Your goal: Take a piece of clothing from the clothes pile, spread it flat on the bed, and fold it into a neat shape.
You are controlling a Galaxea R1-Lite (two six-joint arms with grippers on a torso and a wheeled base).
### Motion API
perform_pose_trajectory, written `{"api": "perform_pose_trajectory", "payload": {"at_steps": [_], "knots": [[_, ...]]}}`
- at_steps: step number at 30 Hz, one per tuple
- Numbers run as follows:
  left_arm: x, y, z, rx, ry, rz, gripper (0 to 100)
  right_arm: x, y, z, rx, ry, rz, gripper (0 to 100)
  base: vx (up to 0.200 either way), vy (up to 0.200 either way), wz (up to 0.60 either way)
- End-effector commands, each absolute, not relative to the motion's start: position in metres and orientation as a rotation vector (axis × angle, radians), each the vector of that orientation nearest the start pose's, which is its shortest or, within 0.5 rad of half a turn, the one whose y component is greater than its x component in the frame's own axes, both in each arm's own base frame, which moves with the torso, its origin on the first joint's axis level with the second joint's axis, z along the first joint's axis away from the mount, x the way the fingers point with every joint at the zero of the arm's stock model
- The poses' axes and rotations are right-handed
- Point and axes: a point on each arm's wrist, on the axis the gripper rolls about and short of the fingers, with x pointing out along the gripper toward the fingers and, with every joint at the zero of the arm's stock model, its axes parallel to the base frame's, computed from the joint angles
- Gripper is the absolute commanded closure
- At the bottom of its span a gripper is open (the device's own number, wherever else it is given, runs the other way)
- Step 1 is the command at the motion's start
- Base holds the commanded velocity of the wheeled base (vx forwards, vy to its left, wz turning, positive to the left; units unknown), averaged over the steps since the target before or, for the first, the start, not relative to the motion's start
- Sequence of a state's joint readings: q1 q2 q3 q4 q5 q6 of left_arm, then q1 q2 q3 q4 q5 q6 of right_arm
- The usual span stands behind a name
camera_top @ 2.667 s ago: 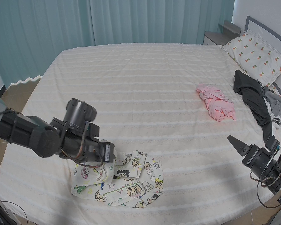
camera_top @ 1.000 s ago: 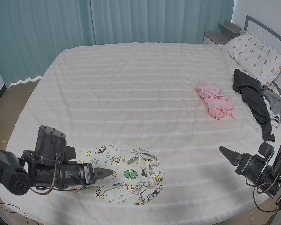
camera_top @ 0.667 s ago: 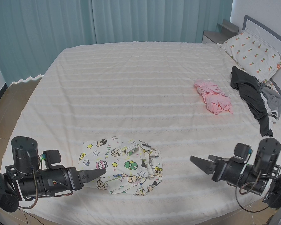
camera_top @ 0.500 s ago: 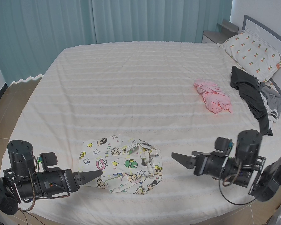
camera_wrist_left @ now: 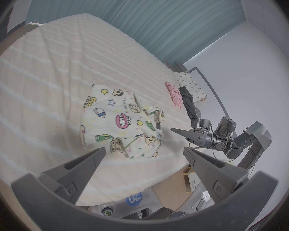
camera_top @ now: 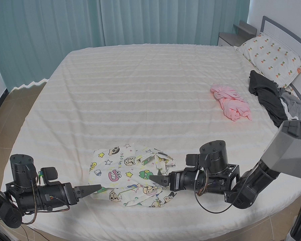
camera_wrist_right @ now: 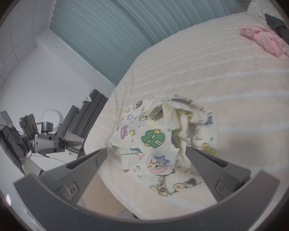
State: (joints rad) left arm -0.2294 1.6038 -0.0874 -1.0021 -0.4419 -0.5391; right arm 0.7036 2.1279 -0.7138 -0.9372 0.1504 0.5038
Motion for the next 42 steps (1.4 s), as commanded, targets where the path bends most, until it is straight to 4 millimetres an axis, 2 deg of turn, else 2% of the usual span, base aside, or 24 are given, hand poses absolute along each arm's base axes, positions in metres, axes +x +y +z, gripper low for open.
{"api": "perform_pose_trajectory", "payload": {"at_steps": [1, 4, 10, 17, 20, 31, 42], "knots": [[0.178, -0.049, 0.074, -0.57, 0.718, -0.476, 0, 0.266, 0.238, 0.023, 0.309, 0.729, 0.693, 0, 0.0, 0.2, 0.0], [0.179, -0.049, 0.074, -0.57, 0.715, -0.476, 0, 0.269, 0.241, 0.016, 0.306, 0.738, 0.683, 0, 0.0, 0.133, 0.0], [0.179, -0.049, 0.073, -0.57, 0.721, -0.474, 0, 0.273, 0.238, 0.018, 0.31, 0.728, 0.665, 0, 0.0, 0.0, 0.0], [0.181, -0.049, 0.071, -0.569, 0.729, -0.47, 0, 0.262, 0.227, 0.039, 0.286, 0.697, 0.613, 0, 0.0, 0.0, 0.0], [0.183, -0.05, 0.068, -0.57, 0.742, -0.464, 0, 0.264, 0.217, 0.046, 0.256, 0.686, 0.589, 0, 0.0, 0.0, 0.0], [0.188, -0.051, 0.061, -0.57, 0.756, -0.456, 0, 0.266, 0.206, 0.035, 0.173, 0.764, 0.491, 0, 0.0, 0.0, 0.0], [0.189, -0.051, 0.058, -0.571, 0.762, -0.45, 0, 0.269, 0.208, 0.025, 0.159, 0.793, 0.483, 0, 0.0, 0.0, 0.0]]}}
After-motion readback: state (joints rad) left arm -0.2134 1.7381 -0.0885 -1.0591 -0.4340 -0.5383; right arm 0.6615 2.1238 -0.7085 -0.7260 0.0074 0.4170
